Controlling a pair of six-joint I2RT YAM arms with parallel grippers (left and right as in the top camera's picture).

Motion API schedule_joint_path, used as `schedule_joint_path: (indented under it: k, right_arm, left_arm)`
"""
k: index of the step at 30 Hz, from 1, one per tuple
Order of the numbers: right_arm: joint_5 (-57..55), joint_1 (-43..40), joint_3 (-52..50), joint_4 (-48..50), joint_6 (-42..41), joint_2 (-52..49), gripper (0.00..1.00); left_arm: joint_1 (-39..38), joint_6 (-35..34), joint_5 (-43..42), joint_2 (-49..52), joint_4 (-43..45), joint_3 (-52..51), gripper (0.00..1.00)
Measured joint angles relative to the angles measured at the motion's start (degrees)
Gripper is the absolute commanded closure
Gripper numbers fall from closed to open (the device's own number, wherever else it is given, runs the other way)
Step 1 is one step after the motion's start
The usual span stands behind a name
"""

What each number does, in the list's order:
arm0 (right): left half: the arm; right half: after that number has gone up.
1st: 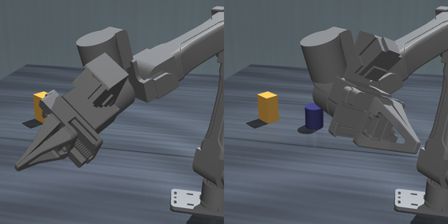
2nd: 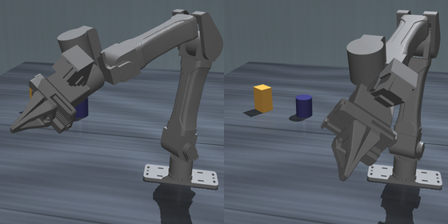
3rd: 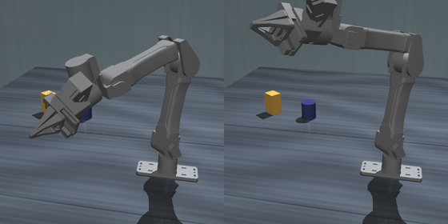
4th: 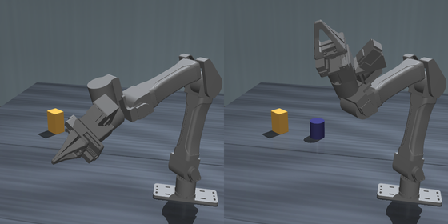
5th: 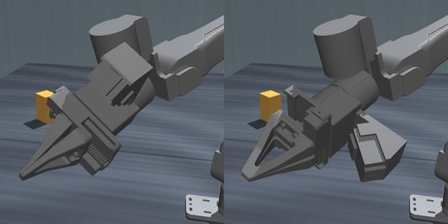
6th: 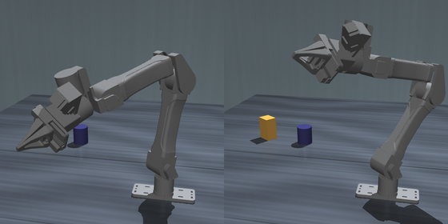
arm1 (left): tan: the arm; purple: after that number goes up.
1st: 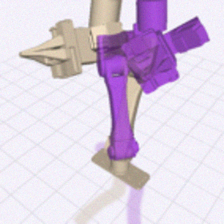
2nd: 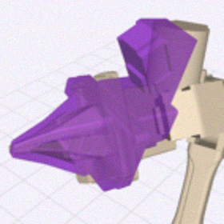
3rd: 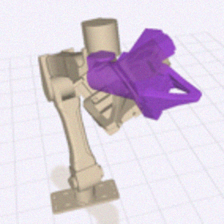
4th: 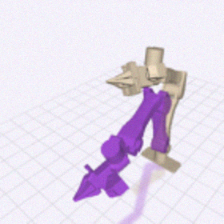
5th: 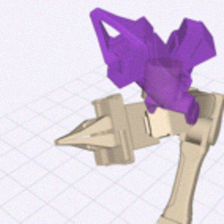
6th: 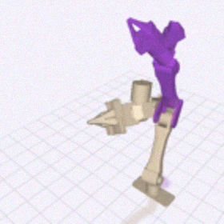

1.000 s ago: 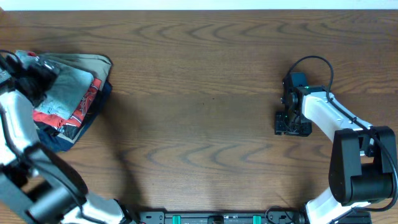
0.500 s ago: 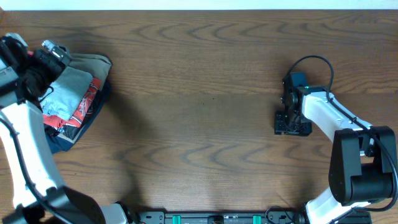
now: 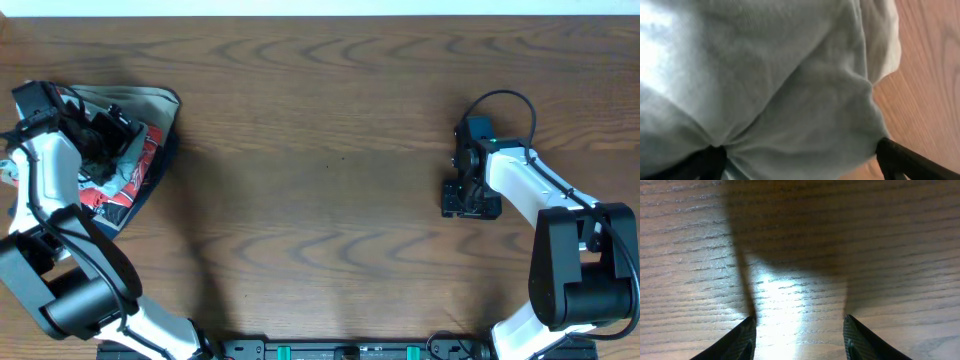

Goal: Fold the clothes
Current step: 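Open the left gripper and press the T-shirt flat on the stack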

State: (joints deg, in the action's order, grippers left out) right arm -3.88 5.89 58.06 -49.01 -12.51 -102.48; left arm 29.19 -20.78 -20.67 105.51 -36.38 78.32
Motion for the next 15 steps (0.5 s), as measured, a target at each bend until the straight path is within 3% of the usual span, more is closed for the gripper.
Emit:
schedule_joint_path:
  k: [5, 12, 15]
  right_arm:
    - [0.0, 0.0, 0.0, 0.0, 0.0, 0.0, 0.39]
    - [0.5, 0.0, 0.0, 0.1, 0.5, 0.0, 0.01]
    - [2.7, 0.0, 0.0, 0.3, 1.0, 0.0, 0.01]
  left_arm:
    - [0.2, 0.0, -4.3, -1.1, 0.7, 0.0, 0.02]
    - [-2.6, -0.2, -12.9, -10.2, 6.5, 0.1, 0.02]
    - [-7.8, 1.6, -11.3, -17.1, 6.7, 0.6, 0.02]
